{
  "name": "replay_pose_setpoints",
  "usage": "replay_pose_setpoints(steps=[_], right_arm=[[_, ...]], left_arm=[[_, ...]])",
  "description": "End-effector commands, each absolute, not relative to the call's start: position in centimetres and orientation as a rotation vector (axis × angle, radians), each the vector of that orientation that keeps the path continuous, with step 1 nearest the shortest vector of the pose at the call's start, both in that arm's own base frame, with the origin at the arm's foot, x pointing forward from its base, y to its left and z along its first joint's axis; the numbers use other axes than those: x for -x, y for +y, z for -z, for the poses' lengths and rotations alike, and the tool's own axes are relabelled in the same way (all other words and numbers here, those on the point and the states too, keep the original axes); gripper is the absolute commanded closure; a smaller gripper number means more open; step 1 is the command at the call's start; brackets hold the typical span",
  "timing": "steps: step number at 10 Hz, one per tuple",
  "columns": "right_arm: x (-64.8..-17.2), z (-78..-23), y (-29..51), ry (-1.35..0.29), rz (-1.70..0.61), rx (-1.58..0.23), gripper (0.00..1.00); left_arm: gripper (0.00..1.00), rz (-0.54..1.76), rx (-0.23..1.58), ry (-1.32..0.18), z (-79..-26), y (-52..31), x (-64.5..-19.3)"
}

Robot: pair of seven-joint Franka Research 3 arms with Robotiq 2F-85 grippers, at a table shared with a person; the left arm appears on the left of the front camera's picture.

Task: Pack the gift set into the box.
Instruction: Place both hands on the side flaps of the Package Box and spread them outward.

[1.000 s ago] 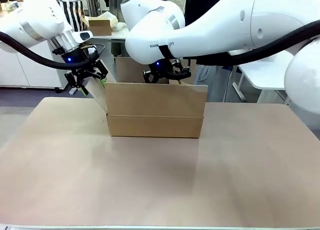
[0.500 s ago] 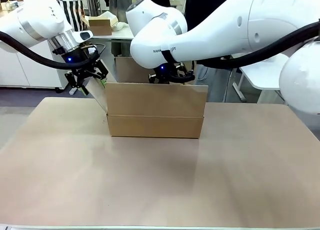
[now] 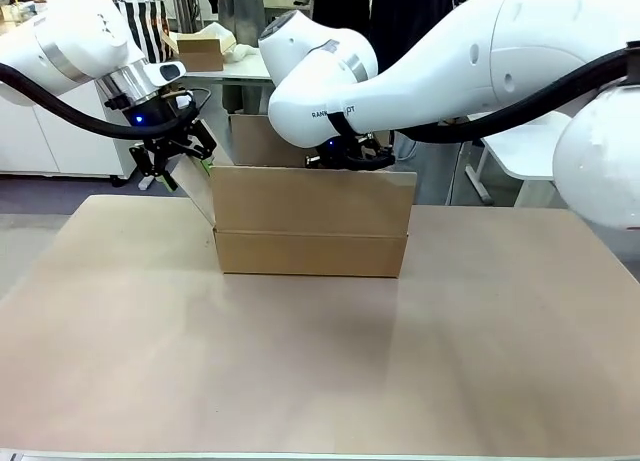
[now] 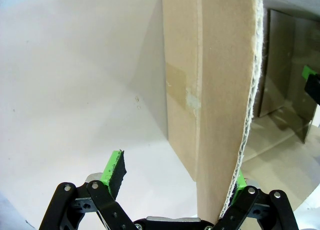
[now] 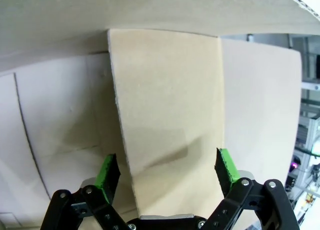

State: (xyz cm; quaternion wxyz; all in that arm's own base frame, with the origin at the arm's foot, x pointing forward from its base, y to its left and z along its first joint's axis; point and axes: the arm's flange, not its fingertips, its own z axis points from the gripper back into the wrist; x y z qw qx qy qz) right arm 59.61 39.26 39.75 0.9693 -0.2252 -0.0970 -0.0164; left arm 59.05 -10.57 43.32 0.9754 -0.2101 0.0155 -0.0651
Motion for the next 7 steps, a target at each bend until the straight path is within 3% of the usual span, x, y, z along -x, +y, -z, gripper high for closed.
replay_pose_setpoints(steps=[1, 7], right_arm=[[-58.9, -40.2, 38.0, -0.231, 0.068, 0.488, 0.0], [-56.2, -43.6, 33.1, -0.245, 0.139, 0.506, 0.0]], left_arm=[[0.0, 0.121, 0.406, 0.03, -43.4, -10.5, -59.0], [0.0, 0.121, 0.406, 0.03, -43.4, -10.5, -59.0]])
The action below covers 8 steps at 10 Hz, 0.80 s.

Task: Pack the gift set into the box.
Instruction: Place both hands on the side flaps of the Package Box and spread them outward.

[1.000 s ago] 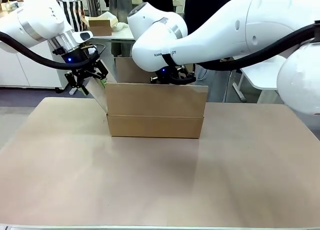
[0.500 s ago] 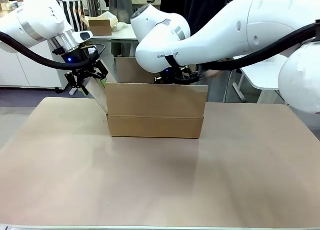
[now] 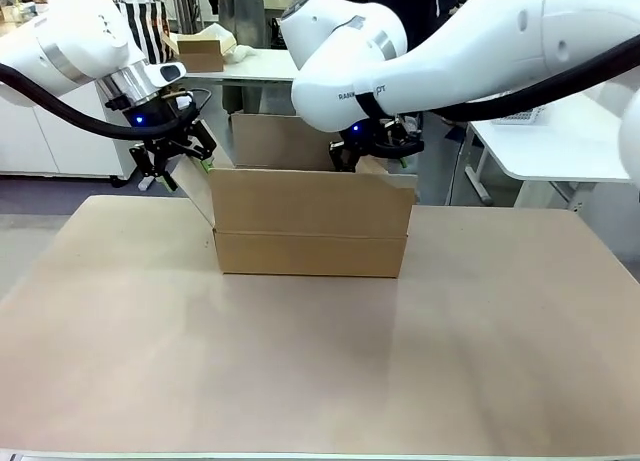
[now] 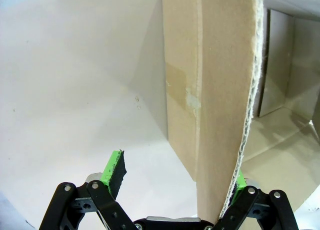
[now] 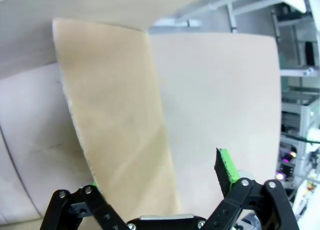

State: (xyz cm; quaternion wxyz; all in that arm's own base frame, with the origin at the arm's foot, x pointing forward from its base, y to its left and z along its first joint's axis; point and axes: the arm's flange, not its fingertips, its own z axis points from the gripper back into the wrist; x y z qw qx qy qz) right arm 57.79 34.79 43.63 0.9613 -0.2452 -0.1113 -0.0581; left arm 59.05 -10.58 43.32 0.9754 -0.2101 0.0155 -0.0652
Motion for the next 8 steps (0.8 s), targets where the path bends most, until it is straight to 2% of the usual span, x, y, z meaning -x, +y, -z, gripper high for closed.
replay_pose_setpoints(steps=[1, 5, 8], right_arm=[[-55.8, -44.0, 32.2, -0.239, 0.145, 0.495, 0.0], [-54.5, -46.2, 28.5, -0.25, 0.129, 0.322, 0.0], [-54.4, -46.2, 24.1, -0.242, 0.095, 0.077, 0.0]], left_arm=[[0.0, 0.121, 0.406, 0.03, -43.4, -10.5, -59.0], [0.0, 0.121, 0.406, 0.03, -43.4, -10.5, -59.0], [0.0, 0.121, 0.406, 0.03, -43.4, -10.5, -59.0]])
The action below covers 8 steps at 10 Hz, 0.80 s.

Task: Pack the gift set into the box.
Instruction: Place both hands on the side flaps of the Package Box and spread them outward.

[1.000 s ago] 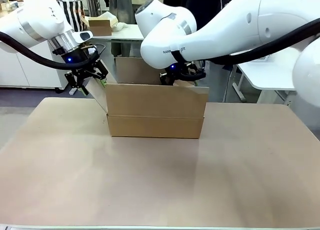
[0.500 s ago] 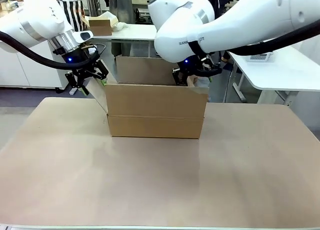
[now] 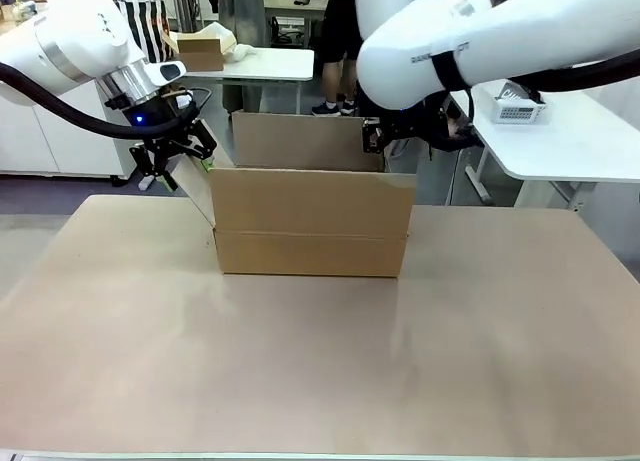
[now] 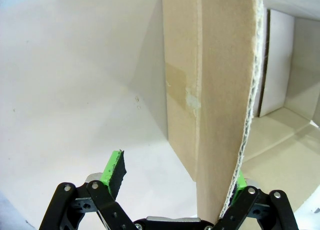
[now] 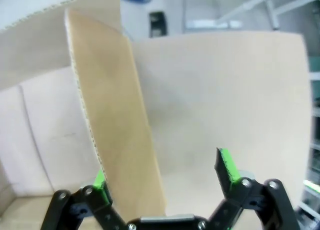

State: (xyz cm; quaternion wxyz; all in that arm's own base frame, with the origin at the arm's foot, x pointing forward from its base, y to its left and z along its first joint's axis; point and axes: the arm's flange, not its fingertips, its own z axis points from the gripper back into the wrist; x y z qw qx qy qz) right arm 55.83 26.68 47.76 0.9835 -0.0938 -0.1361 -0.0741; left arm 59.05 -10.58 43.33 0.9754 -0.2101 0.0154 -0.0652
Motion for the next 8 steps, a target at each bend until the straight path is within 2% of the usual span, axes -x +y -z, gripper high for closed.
replay_pose_setpoints(steps=[1, 4, 8], right_arm=[[-54.6, -45.8, 22.5, -0.233, 0.093, 0.018, 0.0], [-55.0, -45.2, 19.2, -0.22, 0.12, -0.058, 0.0], [-55.0, -44.1, 14.7, -0.189, 0.045, -0.309, 0.0]], left_arm=[[0.0, 0.121, 0.406, 0.03, -43.4, -10.5, -59.0], [0.0, 0.121, 0.406, 0.03, -43.4, -10.5, -59.0], [0.0, 0.121, 0.406, 0.03, -43.4, -10.5, -59.0]])
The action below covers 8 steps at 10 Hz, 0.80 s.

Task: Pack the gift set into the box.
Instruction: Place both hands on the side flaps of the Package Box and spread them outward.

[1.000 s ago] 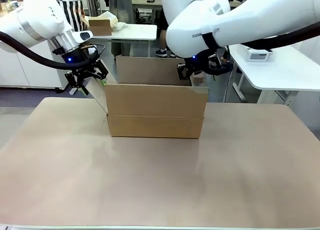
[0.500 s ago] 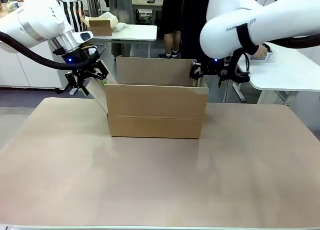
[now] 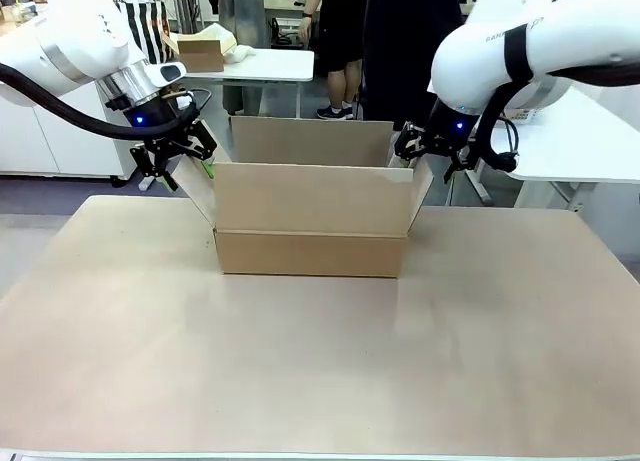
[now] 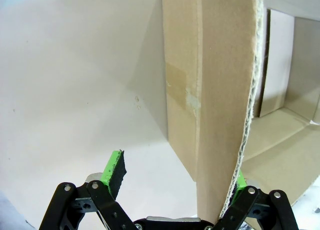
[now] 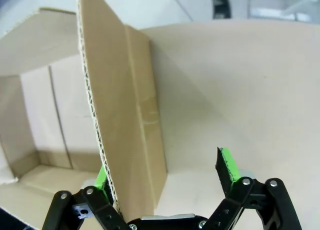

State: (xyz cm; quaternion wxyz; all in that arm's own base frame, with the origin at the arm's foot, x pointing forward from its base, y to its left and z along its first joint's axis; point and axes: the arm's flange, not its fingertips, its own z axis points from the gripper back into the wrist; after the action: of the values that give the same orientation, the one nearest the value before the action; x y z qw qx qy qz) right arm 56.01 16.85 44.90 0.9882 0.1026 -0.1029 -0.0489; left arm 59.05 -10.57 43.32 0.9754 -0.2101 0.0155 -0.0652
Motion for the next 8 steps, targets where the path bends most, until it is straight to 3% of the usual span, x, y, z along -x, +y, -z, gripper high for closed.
replay_pose_setpoints(steps=[1, 7, 8], right_arm=[[-54.8, -43.2, 13.3, -0.181, 0.045, -0.366, 0.0], [-52.9, -40.4, 8.7, -0.174, -0.016, -0.655, 0.0], [-54.2, -41.0, 9.6, -0.193, 0.023, -0.545, 0.0]], left_arm=[[0.0, 0.121, 0.406, 0.03, -43.4, -10.5, -59.0], [0.0, 0.121, 0.406, 0.03, -43.4, -10.5, -59.0], [0.0, 0.121, 0.406, 0.03, -43.4, -10.5, -59.0]])
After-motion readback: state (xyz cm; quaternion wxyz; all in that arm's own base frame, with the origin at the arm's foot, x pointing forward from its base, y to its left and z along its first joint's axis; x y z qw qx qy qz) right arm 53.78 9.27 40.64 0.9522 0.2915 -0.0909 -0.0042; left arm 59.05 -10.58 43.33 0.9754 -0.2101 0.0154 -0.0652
